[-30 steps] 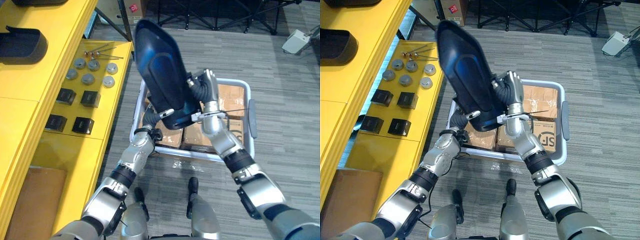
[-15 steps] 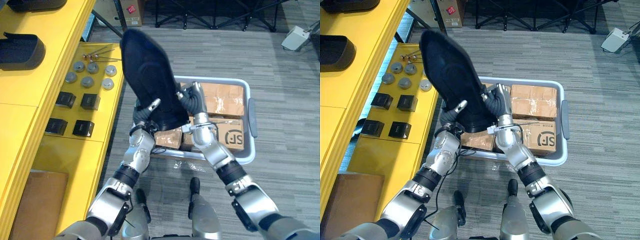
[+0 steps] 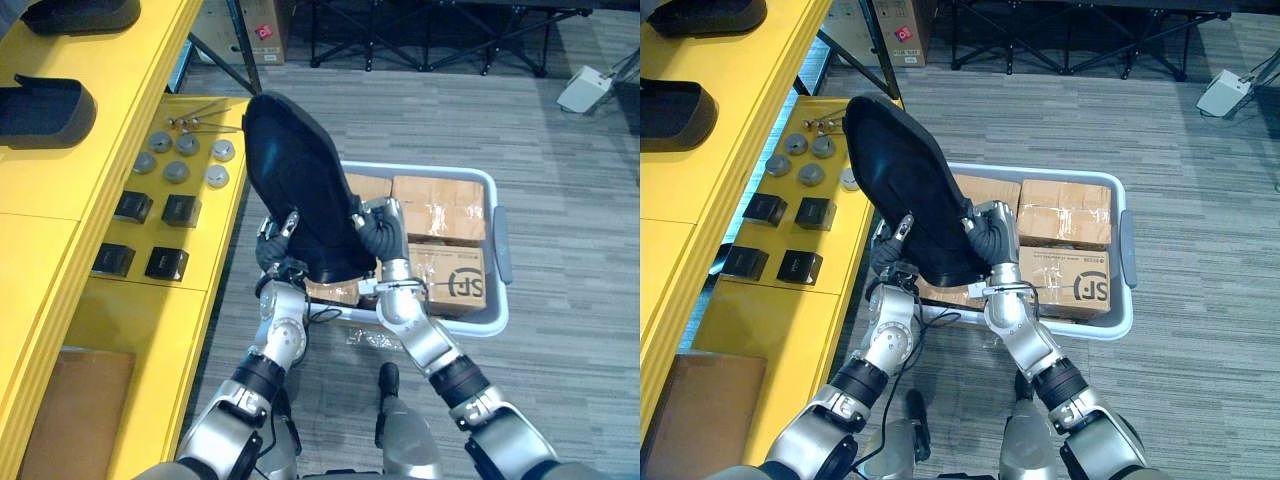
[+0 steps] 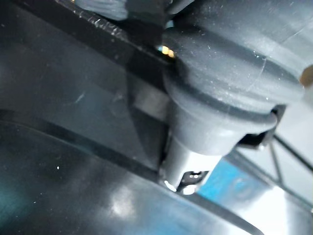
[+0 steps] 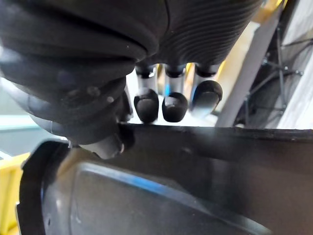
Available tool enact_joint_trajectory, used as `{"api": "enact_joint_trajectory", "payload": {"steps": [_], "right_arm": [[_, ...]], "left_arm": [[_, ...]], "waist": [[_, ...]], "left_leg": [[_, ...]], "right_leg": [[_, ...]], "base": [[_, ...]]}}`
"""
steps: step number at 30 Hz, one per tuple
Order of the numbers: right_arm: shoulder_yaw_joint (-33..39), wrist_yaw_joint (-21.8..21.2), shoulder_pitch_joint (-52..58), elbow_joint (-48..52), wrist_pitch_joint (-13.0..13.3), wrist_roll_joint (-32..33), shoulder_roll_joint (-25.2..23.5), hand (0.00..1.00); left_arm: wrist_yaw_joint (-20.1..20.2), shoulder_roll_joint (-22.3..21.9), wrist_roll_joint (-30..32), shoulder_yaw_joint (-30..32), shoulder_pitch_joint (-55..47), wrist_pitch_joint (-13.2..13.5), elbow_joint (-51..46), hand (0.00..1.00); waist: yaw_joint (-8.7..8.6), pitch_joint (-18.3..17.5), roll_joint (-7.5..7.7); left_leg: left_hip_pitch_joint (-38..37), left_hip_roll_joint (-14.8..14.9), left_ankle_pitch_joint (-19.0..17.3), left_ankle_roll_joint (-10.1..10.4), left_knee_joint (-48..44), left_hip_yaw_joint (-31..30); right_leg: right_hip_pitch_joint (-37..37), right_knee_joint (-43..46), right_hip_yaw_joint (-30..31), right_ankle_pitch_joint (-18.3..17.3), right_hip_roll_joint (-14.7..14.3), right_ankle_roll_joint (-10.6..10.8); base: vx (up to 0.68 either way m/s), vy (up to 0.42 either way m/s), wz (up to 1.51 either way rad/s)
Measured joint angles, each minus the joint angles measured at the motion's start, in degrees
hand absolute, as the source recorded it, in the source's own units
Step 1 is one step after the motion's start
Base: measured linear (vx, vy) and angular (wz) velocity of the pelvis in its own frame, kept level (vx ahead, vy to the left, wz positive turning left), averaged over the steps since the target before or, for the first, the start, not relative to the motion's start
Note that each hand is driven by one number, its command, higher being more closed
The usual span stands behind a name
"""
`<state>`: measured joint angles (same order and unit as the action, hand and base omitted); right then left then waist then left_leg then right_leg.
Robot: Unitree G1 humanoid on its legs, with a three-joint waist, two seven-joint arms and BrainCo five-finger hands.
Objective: Walk over and take plastic housings, then place them on the shelf
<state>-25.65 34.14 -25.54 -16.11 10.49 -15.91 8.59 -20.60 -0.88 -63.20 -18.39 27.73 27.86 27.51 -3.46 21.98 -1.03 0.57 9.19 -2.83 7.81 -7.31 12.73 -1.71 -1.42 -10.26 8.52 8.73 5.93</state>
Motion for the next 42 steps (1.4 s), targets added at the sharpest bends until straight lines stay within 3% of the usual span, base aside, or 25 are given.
{"api": "enact_joint_trajectory", "payload": {"steps": [6, 11, 16, 19, 22, 24, 25, 26, 28, 32, 37, 42], "right_arm": [[-1.68, 1.08, 6.9, 0.18, 0.85, 4.04, -0.98, 0.0], [-2.06, 2.53, 10.68, 0.49, 0.86, 6.27, -1.51, 0.0], [-0.73, 1.64, 10.75, 8.27, 1.35, 9.4, -1.94, 0.0], [1.47, -1.73, 10.77, 12.16, 3.78, 13.6, -1.69, 0.0], [4.48, -8.73, 11.75, 17.28, 7.37, 20.84, -1.09, 0.0], [10.52, -17.74, 14.41, 25.27, 11.83, 30.46, -0.58, 0.0], [12.4, -21.51, 15.33, 26.88, 11.85, 34.27, 0.08, 0.0], [15.72, -28.82, 17.81, 28.68, 11.28, 41.11, 2.28, 0.0], [19.28, -36.36, 23.37, 29.25, 9.97, 45.58, 5.59, 0.0], [22.19, -43.66, 37.75, 28.97, 5.8, 49.46, 5.24, 0.0], [23.56, -42.96, 45.61, 26.31, 5.2, 48.16, 1.2, 0.0], [25.45, -30.38, 46.13, 18.67, 5.14, 43.26, -3.12, 0.0]], "left_arm": [[0.54, -0.04, -1.04, 0.07, -4.67, 0.03, -3.64, 1.0], [-4.06, 0.05, 10.17, 1.11, -5.58, -0.7, -7.44, 1.0], [-7.01, 0.04, 20.65, 1.65, -6.34, -4.81, -7.46, 1.0], [-10.01, 0.07, 30.38, 2.04, -7.47, -7.14, -7.45, 1.0], [-13.52, 0.08, 40.13, 3.19, -8.34, -9.28, -7.33, 1.0], [-16.81, -0.23, 48.95, 7.04, -11.05, -9.87, -7.25, 1.0], [-17.69, -0.08, 51.73, 8.38, -12.09, -10.06, -7.25, 1.0], [-19.28, 0.4, 55.81, 10.95, -14.28, -10.52, -7.27, 1.0], [-21.42, 1.14, 60.22, 13.74, -17.38, -10.93, -7.48, 1.0], [-24.38, 2.05, 62.25, 18.38, -25.34, -10.63, -17.3, 1.0], [-24.09, 0.89, 62.17, 19.88, -30.99, -8.17, -25.49, 1.0], [-21.49, 0.07, 61.38, 19.38, -36.71, -7.01, -32.45, 1.0]], "waist": [[1.21, -4.58, 1.36], [2.17, -6.89, 1.67], [2.24, -8.74, 2.19], [2.34, -9.8, 3.47], [2.46, -10.43, 4.48], [2.31, -11.04, 4.5], [2.23, -11.38, 4.5], [2.2, -12.19, 4.48], [2.01, -13.23, 4.46], [1.35, -13.39, 4.36], [0.79, -14.09, 4.05], [0.65, -15.22, 3.61]], "left_leg": [[-1.74, -0.02, 0.02, 0.07, 1.53, 0.14], [-3.64, -0.2, 0.13, 0.2, 2.77, 0.19], [-5.04, -0.21, 0.19, 0.28, 3.23, 0.34], [-5.65, -0.25, 0.39, 0.33, 3.75, 0.37], [-6.33, -0.41, 0.84, 0.32, 4.66, 0.55], [-7.1, -0.55, 1.19, 0.34, 5.62, 0.9], [-7.27, -0.54, 1.2, 0.35, 5.78, 1.07], [-7.64, -0.48, 1.19, 0.35, 6.06, 1.63], [-7.7, -0.52, 1.19, 0.36, 6.49, 1.89], [-7.62, -0.55, 1.3, 0.53, 7.19, 2.24], [-7.57, -0.6, 1.41, 0.72, 7.83, 3.09], [-7.46, -0.6, 1.38, 0.68, 7.99, 2.94]], "right_leg": [[2.03, -1.83, -0.45, 0.01, -0.21, 0.05], [4.01, -3.13, -0.68, 0.2, -0.14, 0.31], [5.07, -3.18, -0.58, 0.24, -0.29, 0.34], [5.39, -3.21, -0.48, 0.25, -0.35, 0.34], [5.54, -3.21, -0.45, 0.26, -0.36, 0.36], [5.63, -3.2, -0.26, 0.24, -0.35, 0.39], [5.62, -3.2, -0.15, 0.23, -0.38, 0.4], [5.6, -3.2, 0.2, 0.21, -0.46, 0.43], [5.35, -3.2, 0.43, 0.16, -0.47, 0.49], [4.6, -3.21, 0.83, 0.03, -0.57, 0.63], [3.71, -3.21, 1.42, -0.05, -0.59, 0.69], [3.62, -3.22, 1.16, -0.3, -0.6, 0.66]], "base": [[0.03, 0.009, 0.02], [-0.01, 0.008, 0.01], [0.0, 0.003, -0.01], [0.0, 0.0, 0.0], [-0.01, 0.002, -0.01], [-0.01, 0.007, -0.05], [0.0, 0.01, -0.12], [0.0, 0.007, -0.12], [0.01, 0.011, -0.09], [-0.01, 0.005, -0.05], [-0.01, 0.007, -0.08], [0.0, 0.002, 0.01]]}}
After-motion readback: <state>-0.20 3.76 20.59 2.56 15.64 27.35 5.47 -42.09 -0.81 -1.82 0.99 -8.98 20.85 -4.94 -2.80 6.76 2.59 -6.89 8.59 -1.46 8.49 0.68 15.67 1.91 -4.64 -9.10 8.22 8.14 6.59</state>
